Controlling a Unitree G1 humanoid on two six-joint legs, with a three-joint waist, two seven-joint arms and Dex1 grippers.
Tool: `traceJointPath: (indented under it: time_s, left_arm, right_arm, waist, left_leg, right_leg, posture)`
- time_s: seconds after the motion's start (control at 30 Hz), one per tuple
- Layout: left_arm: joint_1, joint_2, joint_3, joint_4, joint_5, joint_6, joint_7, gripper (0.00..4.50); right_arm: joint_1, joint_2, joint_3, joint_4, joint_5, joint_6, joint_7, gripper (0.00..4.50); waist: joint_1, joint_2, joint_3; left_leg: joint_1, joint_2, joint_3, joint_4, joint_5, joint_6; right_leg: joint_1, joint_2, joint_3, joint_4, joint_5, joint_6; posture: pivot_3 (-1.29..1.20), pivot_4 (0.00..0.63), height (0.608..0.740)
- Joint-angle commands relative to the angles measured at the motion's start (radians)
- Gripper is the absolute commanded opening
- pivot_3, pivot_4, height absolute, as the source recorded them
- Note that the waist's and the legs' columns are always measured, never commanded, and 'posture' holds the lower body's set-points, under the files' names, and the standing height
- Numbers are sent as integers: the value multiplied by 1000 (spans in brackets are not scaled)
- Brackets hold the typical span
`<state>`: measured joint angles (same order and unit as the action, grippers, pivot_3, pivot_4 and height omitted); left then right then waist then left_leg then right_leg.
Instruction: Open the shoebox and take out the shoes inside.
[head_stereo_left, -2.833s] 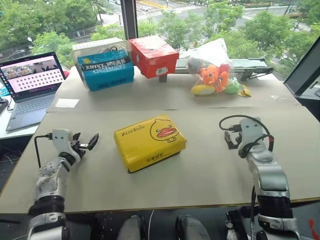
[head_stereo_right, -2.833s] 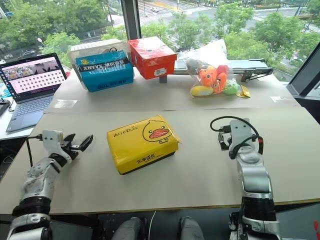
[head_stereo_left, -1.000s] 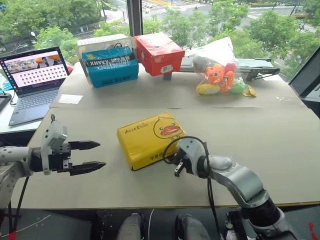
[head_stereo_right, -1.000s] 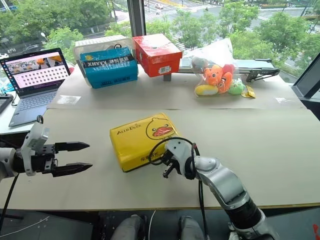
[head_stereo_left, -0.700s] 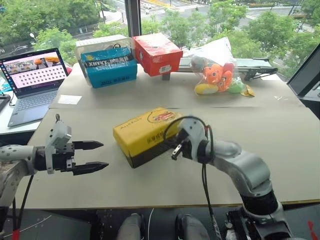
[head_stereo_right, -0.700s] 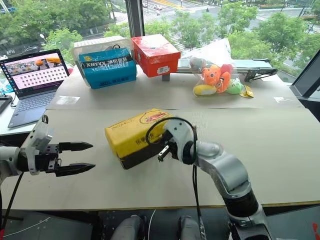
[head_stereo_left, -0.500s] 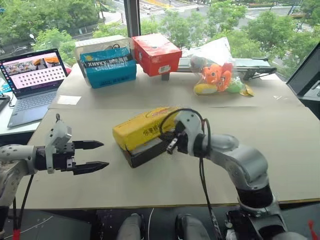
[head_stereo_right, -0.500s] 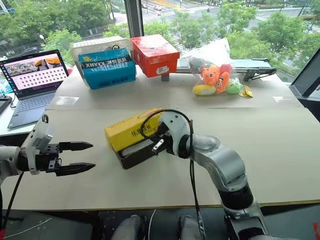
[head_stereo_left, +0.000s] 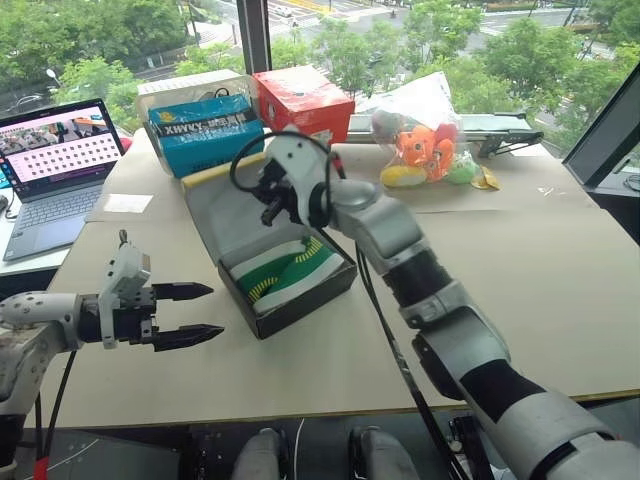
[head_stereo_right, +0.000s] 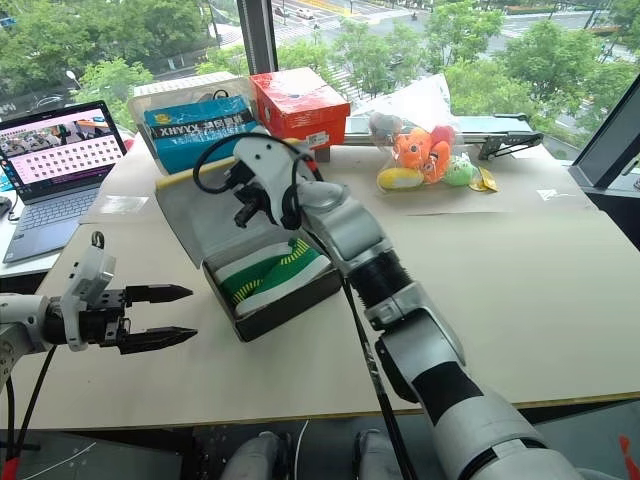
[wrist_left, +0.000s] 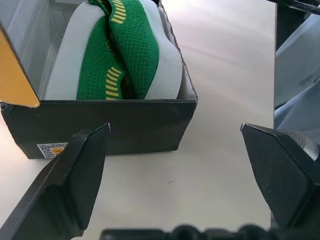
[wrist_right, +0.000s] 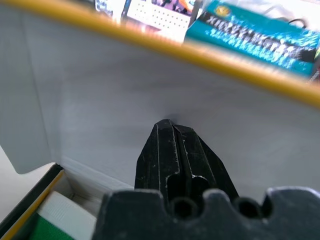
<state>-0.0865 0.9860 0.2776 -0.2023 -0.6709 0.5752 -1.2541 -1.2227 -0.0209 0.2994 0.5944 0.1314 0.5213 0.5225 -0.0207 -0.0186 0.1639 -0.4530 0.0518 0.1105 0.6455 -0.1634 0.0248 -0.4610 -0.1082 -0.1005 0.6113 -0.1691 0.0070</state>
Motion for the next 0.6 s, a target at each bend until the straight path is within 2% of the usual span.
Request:
traceJointPath:
  time_s: [0.03, 0.23, 0.33, 0.43, 0.6]
  left_arm:
    - [5, -1, 32, -31, -20, 5, 10, 4500]
    - [12, -2, 39, -39, -24, 8, 19, 4500]
    - [15, -3, 38, -43, -25, 9, 21, 4500]
    - [16, -3, 38, -45, -25, 11, 21, 4500]
    - [20, 1, 35, -43, -18, 8, 15, 4500]
  right_arm:
    - [-63, 33, -8, 122, -41, -110, 27, 89]
    - [-67, 87, -2, 299, -110, -254, 35, 89]
    - [-68, 97, -9, 319, -129, -279, 56, 89]
    - [-68, 87, -31, 271, -120, -265, 83, 89]
    - [-57, 36, -103, 41, -61, -147, 107, 89]
  waist:
    - [1, 0, 0]
    - [1, 0, 0]
    - [-1, 0, 0]
    - [-1, 0, 0]
    - [2, 0, 1]
  left_leg:
    - [0, 0, 0, 0, 0, -1]
    - [0, 0, -1, 0, 0, -2]
    - [0, 0, -2, 0, 0, -2]
    - [0, 0, -2, 0, 0, -2]
    - [0, 0, -3, 0, 0, -2]
  right_leg:
    - [0, 0, 0, 0, 0, 0]
    - [0, 0, 0, 0, 0, 0]
    - [0, 0, 0, 1, 0, 0]
    - [0, 0, 0, 1, 0, 0]
    - [0, 0, 0, 1, 0, 0]
  posture:
    - [0, 150, 739]
    - [0, 150, 739]
    - [0, 150, 739]
    - [0, 150, 739]
    - [0, 150, 739]
